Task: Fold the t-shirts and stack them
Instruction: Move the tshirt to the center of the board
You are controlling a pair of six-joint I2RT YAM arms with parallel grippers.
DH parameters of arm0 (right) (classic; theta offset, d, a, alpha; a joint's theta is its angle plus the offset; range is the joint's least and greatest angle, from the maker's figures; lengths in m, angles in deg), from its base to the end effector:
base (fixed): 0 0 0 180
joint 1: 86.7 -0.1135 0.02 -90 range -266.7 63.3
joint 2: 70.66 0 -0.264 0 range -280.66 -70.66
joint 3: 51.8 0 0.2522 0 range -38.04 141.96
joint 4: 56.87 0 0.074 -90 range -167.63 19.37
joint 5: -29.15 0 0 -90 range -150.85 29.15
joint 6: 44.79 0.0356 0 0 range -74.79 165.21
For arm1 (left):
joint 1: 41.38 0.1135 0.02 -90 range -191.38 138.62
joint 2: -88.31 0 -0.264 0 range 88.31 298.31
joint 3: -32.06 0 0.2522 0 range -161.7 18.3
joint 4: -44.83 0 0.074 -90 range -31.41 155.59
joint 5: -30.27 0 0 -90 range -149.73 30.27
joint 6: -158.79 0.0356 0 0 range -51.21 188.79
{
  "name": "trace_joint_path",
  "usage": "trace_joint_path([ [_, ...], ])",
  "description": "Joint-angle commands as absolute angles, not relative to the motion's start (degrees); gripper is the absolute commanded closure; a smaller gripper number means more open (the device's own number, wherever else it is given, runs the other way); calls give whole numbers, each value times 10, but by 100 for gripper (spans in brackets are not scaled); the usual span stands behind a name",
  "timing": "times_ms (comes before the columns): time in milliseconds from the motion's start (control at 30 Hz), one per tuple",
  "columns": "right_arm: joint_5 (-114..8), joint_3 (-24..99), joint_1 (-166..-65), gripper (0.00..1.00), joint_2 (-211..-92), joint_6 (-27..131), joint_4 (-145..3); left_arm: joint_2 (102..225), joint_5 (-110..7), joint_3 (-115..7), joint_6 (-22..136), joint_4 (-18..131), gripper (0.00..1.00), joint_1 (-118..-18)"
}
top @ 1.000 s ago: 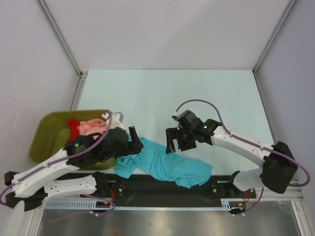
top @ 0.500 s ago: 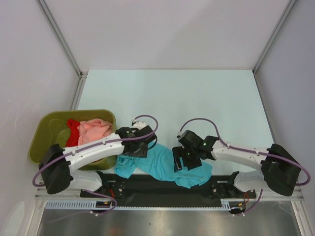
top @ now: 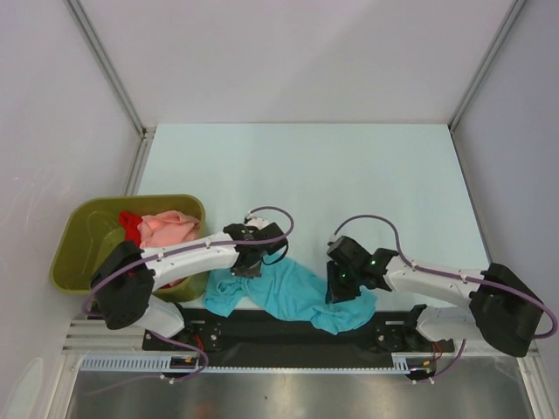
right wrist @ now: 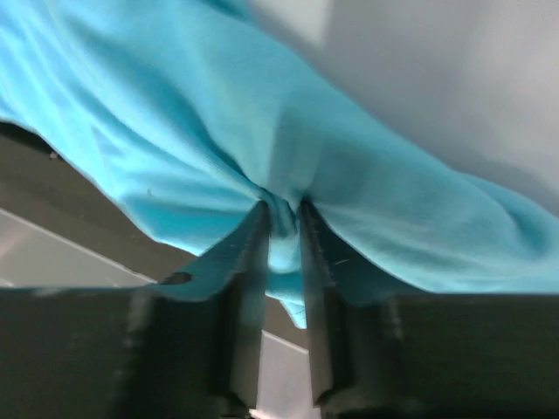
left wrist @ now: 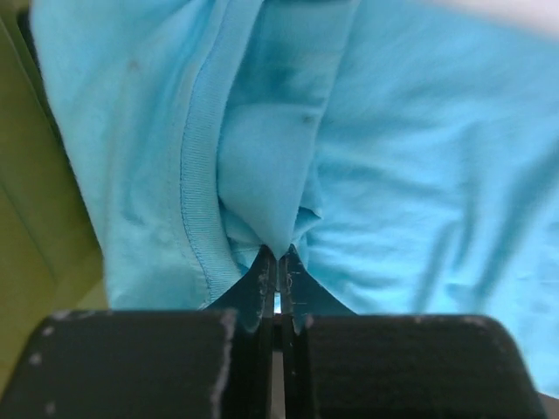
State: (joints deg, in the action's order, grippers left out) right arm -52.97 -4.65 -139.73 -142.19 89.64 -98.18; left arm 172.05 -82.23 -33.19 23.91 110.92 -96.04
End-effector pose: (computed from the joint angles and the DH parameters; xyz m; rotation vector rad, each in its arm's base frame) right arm 0.1230 0.1716 0.1602 -0.2606 2.8918 0.6019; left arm 0.1502 -0.1883 0.1895 0.2102 2.7624 0.2558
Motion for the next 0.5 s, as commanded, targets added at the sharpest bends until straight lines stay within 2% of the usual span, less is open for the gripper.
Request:
trace_joint_path([
  [0, -538, -80, -1351, 80, -1362, 919, -986, 1719, -841, -405, 252, 1106, 99, -956],
  [33, -536, -87, -1338, 91, -1347, 919, -999, 1718, -840, -416, 252, 1105, 100, -956],
  [67, -534, -91, -1308, 98, -1328, 916, -1009, 1720, -839, -428, 254, 1104, 100, -956],
  [100, -539, -93, -1291, 100, -1294, 914, -1023, 1721, -831, -451, 263, 1101, 100, -956],
  [167, -544, -81, -1230, 100, -1240, 893, -1086, 1711, -819, -488, 271, 1085, 100, -956],
  [267, -503, -64, -1155, 100, -1200, 865, -1106, 1705, -822, -544, 272, 1102, 100, -953],
  [300, -491, -53, -1120, 100, -1195, 850, -1117, 1705, -825, -587, 271, 1110, 100, -952],
  [467, -494, 44, -1074, 100, -1238, 780, -1202, 1694, -835, -699, 263, 1149, 100, -937],
])
